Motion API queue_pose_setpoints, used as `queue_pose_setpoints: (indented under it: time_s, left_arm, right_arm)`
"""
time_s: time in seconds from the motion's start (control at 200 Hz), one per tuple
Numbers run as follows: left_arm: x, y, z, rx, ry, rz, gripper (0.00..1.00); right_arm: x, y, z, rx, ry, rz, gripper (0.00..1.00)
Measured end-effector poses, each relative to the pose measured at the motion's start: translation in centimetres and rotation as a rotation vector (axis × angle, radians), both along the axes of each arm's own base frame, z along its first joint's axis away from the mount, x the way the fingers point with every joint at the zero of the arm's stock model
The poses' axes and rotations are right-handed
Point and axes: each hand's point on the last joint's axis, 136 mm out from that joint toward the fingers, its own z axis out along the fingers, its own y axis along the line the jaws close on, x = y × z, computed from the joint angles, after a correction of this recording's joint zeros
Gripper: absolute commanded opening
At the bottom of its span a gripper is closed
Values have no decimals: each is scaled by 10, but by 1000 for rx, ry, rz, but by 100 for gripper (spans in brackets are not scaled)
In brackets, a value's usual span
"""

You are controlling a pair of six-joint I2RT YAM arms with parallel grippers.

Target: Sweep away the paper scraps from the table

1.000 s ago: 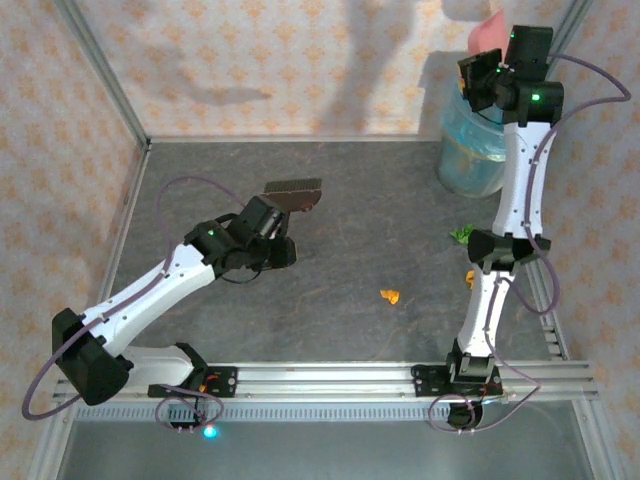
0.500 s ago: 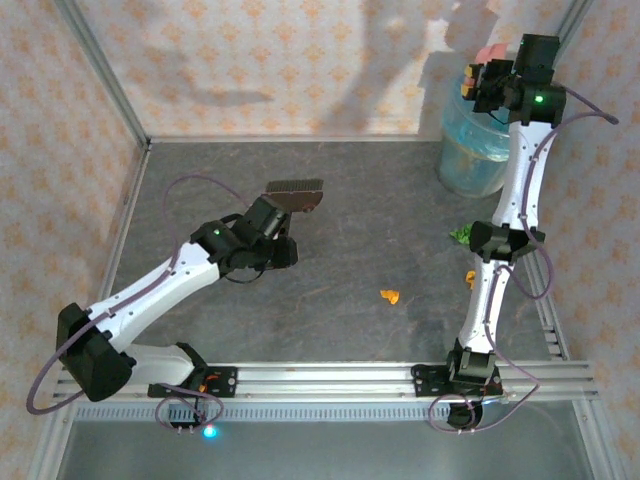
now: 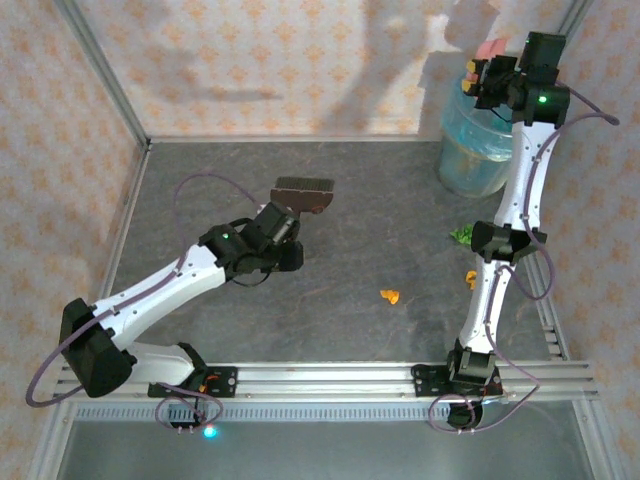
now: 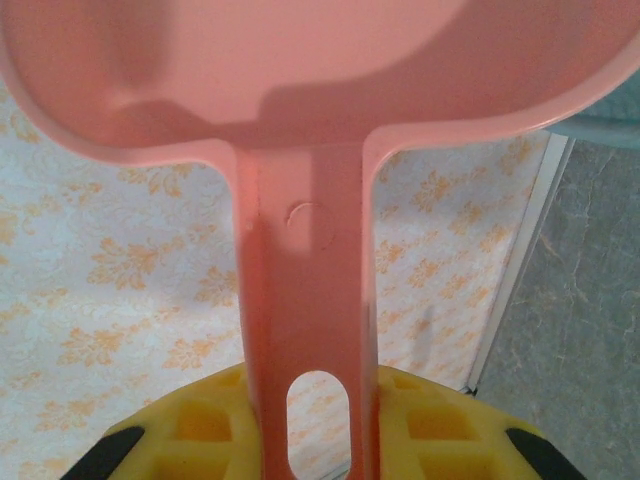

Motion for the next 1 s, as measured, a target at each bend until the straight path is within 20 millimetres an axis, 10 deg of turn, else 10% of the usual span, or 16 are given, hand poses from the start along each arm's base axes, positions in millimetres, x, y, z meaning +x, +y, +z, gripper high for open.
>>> queue_pose_setpoints:
  time_s: [0.35,0.746,1.001]
  left_arm:
    - [24,-56,-2,49,-114,-175,0]
    - [14,-232,19,12,-260,-677,0]
    - [0,-308,-25,64,-235,-887,0]
  right_arm:
    - [-94,19,43,-290,-47,143,0]
    - [-211,20,74,-695,-72,205,0]
    - [-256,6,86,-861,-82,169,0]
